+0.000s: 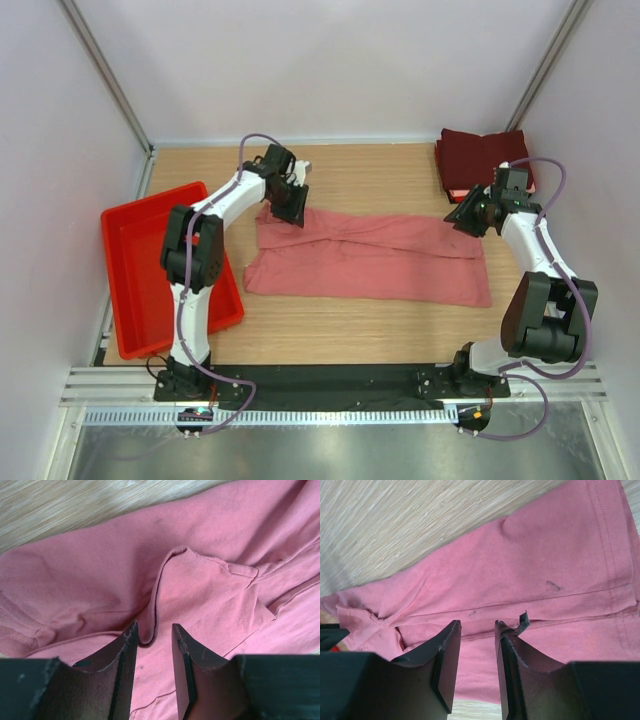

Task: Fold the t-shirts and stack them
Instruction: Fold the tshirt

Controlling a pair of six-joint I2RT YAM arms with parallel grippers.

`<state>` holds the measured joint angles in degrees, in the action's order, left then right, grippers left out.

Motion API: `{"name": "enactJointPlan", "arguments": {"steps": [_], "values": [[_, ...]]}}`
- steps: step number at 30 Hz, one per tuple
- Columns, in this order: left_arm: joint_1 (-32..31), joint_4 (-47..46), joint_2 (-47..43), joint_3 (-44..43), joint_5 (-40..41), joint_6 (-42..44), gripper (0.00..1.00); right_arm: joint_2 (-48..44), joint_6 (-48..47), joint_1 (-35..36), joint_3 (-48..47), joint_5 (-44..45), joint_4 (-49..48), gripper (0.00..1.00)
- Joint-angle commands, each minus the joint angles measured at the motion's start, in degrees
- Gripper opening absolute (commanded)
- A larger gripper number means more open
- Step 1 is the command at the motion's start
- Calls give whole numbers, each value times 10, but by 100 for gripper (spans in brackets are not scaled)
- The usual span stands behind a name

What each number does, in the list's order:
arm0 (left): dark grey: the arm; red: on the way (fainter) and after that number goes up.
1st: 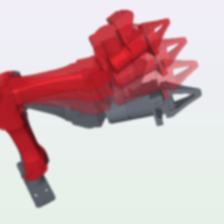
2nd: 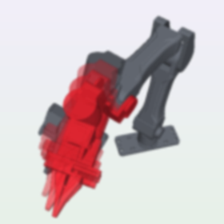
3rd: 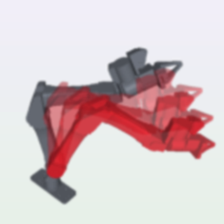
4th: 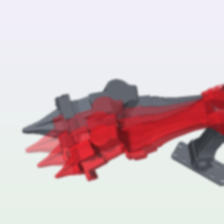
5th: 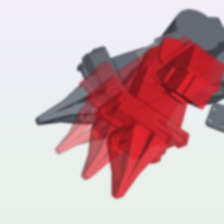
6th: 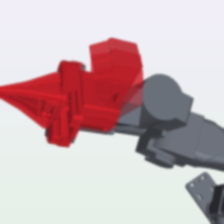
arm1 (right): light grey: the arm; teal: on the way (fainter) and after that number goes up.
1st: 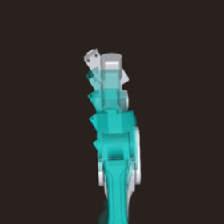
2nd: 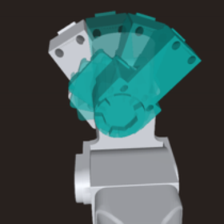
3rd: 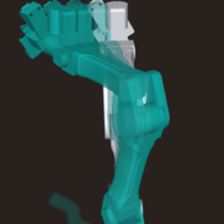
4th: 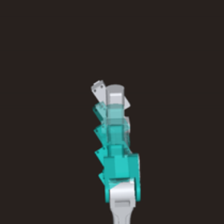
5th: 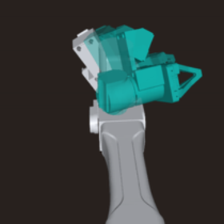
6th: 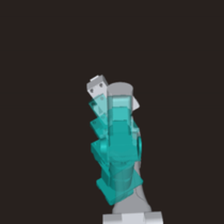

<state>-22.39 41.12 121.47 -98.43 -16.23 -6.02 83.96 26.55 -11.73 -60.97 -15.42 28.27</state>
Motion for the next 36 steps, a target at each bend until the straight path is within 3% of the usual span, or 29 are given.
{"name": "enactJointPlan", "arguments": {"steps": [1, 5, 9, 14, 18, 25, 28, 36], "values": [[-5, 8, -13, -7, 0, -2, 33, -15, -10, 1, -11, -8, -14, 41], [-9, 9, -22, -6, 4, -3, 22, -16, -8, 1, -12, -8, -13, 40], [-17, 12, -35, 0, 8, -19, 3, -19, -8, 1, -11, -8, -15, 41], [-46, 24, -61, 33, 26, -57, 0, -20, -6, 1, -12, -12, -16, 40], [-69, 38, -68, 61, 86, -94, 1, -21, -3, 1, -8, -20, -20, 41], [-97, 39, -119, 140, 99, -168, 12, -25, 0, 1, -2, -30, -23, 41], [-98, 43, -163, 163, 116, -181, 28, -28, 0, 1, 0, -29, -25, 41], [-86, 66, -213, 138, 225, -175, 41, -16, -6, 20, -10, -15, -13, 44]]}}
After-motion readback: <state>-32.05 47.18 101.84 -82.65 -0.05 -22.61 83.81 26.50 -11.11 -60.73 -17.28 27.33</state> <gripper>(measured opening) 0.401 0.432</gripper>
